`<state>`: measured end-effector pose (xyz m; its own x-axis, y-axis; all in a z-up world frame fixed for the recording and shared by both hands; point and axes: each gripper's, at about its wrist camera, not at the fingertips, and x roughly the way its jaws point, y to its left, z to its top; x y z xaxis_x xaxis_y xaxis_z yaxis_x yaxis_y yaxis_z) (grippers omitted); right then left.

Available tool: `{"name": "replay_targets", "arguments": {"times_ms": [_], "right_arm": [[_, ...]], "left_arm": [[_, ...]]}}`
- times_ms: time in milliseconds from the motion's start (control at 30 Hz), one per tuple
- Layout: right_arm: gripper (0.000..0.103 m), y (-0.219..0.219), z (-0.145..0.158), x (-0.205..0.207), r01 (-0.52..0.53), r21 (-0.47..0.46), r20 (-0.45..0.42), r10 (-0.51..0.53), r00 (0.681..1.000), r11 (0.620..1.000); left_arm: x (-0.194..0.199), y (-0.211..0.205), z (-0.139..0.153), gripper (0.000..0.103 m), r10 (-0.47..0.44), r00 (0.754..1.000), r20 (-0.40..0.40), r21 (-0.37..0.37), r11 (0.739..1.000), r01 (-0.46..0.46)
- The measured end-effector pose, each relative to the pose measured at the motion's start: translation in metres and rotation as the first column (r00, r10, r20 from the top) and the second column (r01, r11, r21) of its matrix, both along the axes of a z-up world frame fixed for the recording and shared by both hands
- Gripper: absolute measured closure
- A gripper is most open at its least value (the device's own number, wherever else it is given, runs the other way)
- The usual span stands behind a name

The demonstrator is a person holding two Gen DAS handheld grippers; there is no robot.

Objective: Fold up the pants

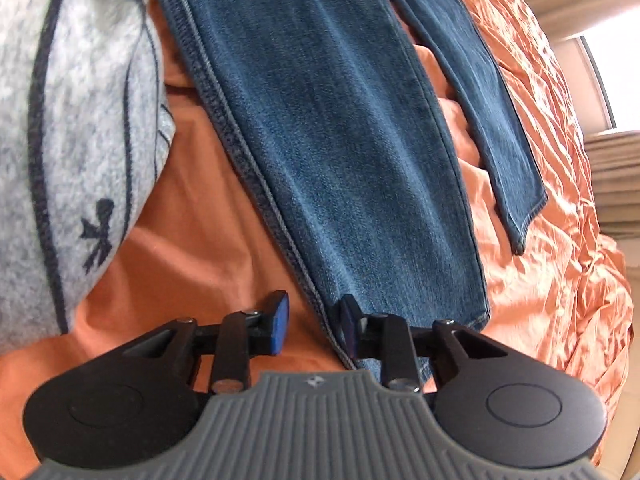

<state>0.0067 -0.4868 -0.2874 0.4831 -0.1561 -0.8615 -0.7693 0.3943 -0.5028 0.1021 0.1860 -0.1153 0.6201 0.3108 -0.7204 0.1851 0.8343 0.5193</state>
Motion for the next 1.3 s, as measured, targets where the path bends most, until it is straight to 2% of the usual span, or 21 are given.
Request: {"name": "replay_targets", "arguments": {"times_ms": [100,233,467,633,800,967,1100,1167,1300], "right_arm": [[0.103,0.0,-0.004,0.0,-0.004,-0.016,0.018,0.004,1.0,1.0],[0.103,-0.007,0.015,-0.001,0.039,0.035,0.091,-0.042,0.995,0.999],[0.103,-0.013,0.08,0.016,0.051,0.053,0.277,-0.064,0.959,0.997],[0.103,-0.015,0.12,0.063,0.098,0.087,0.361,-0.124,0.924,0.991],[0.103,-0.015,0.139,0.132,0.143,0.11,0.385,-0.175,0.906,0.984],[0.103,-0.013,0.129,0.217,0.176,0.115,0.371,-0.206,0.905,0.978],[0.103,-0.005,0.109,0.289,0.211,0.127,0.35,-0.243,0.905,0.969],[0.103,0.003,0.089,0.328,0.231,0.121,0.309,-0.258,0.916,0.965],[0.103,0.017,0.039,0.379,0.249,0.063,0.236,-0.257,0.937,0.967]], "left_arm": [[0.005,0.001,-0.001,0.09,0.02,1.0,0.0,-0.014,1.0,-0.02],[0.003,0.003,0.003,0.09,0.042,0.999,0.028,-0.035,0.999,-0.041],[0.01,0.004,0.027,0.091,0.044,0.99,0.13,-0.039,0.998,-0.04],[0.04,0.005,0.054,0.091,0.053,0.983,0.174,-0.06,0.997,-0.043],[0.088,0.006,0.068,0.091,0.065,0.981,0.185,-0.071,0.996,-0.053],[0.145,0.015,0.061,0.091,0.098,0.986,0.132,-0.114,0.99,-0.083],[0.197,0.021,0.037,0.091,0.119,0.989,0.089,-0.123,0.987,-0.107],[0.221,0.023,0.021,0.091,0.13,0.99,0.056,-0.118,0.985,-0.123],[0.266,0.027,-0.023,0.091,0.146,0.988,-0.052,-0.105,0.983,-0.151]]}}
